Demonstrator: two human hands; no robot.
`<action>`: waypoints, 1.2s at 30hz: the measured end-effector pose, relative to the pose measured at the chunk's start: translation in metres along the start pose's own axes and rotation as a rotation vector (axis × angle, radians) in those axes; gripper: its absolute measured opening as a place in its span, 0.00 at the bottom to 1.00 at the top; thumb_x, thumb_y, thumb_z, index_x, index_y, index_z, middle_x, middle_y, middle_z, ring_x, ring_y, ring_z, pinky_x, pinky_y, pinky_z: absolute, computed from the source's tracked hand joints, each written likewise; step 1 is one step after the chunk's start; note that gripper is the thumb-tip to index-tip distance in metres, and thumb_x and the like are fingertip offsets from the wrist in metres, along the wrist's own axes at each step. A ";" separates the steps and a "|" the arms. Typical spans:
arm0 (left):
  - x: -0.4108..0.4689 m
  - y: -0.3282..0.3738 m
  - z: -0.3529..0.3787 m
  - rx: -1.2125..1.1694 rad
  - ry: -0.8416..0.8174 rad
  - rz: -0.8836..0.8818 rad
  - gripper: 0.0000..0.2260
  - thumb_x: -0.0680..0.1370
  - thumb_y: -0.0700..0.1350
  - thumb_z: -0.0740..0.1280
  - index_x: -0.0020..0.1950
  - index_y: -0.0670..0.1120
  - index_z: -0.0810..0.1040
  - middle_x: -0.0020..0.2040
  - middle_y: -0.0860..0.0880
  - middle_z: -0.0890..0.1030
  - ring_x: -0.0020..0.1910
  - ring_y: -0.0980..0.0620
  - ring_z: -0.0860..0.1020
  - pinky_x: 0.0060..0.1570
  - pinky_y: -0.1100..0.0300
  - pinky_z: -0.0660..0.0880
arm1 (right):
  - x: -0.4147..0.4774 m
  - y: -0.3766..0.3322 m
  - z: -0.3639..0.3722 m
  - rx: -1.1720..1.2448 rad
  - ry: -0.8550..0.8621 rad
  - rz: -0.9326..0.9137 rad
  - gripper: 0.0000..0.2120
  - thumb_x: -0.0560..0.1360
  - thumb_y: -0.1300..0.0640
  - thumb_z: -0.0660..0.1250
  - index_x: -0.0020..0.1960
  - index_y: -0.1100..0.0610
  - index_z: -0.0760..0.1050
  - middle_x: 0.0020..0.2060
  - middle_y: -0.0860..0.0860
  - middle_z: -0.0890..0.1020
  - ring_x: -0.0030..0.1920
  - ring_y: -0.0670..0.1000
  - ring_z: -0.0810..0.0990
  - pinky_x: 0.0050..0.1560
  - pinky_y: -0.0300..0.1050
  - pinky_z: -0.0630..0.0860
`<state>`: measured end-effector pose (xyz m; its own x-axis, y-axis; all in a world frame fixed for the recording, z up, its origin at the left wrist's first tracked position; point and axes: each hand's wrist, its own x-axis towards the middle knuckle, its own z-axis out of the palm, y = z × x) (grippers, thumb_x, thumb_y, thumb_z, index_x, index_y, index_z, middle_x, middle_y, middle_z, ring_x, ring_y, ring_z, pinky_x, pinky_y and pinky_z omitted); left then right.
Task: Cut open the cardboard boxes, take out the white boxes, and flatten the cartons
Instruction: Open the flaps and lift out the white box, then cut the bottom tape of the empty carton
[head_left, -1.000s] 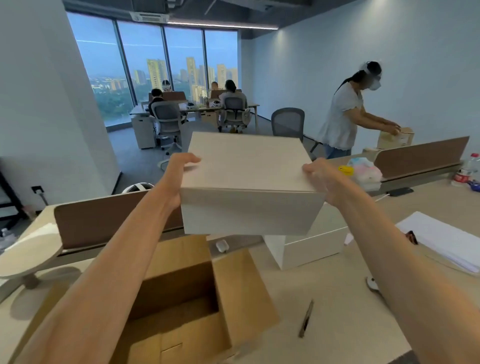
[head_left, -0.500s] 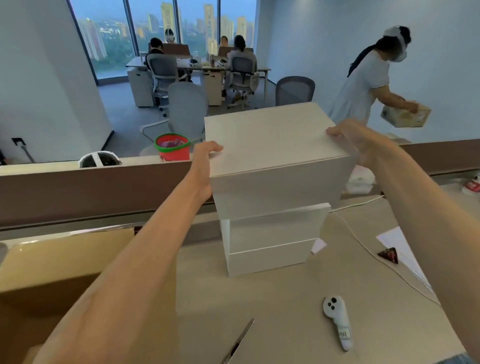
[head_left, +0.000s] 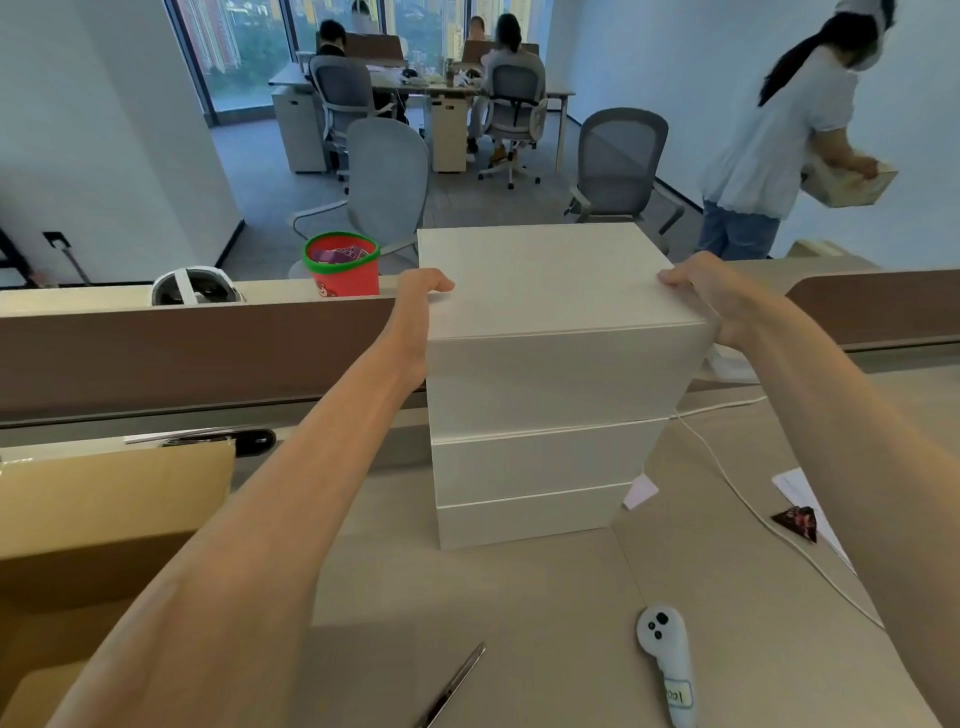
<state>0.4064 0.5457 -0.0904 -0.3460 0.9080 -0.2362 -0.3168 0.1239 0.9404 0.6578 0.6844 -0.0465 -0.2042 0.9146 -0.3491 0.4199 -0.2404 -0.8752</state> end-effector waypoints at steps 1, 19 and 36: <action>0.000 -0.001 0.000 -0.001 0.011 0.001 0.09 0.76 0.48 0.57 0.52 0.45 0.71 0.45 0.45 0.78 0.43 0.48 0.77 0.37 0.59 0.71 | 0.001 0.000 0.000 0.007 0.000 0.005 0.10 0.79 0.54 0.60 0.53 0.58 0.76 0.41 0.51 0.82 0.40 0.51 0.80 0.38 0.44 0.72; -0.022 0.007 -0.035 0.349 0.103 0.211 0.15 0.82 0.55 0.56 0.68 0.57 0.70 0.71 0.52 0.71 0.69 0.51 0.69 0.70 0.45 0.65 | -0.011 0.001 0.060 -0.709 0.470 -0.765 0.17 0.79 0.58 0.60 0.65 0.60 0.75 0.66 0.56 0.74 0.67 0.57 0.71 0.67 0.48 0.65; -0.238 -0.087 -0.363 0.483 0.363 0.174 0.16 0.85 0.52 0.51 0.63 0.50 0.76 0.54 0.54 0.82 0.53 0.56 0.79 0.57 0.60 0.74 | -0.236 0.087 0.435 -0.461 -0.086 -0.904 0.16 0.80 0.58 0.63 0.67 0.52 0.73 0.65 0.47 0.76 0.66 0.46 0.72 0.69 0.40 0.67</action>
<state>0.1958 0.1739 -0.2046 -0.6611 0.7480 -0.0579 0.1764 0.2300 0.9571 0.3579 0.3059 -0.1859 -0.6692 0.6609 0.3397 0.3732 0.6942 -0.6154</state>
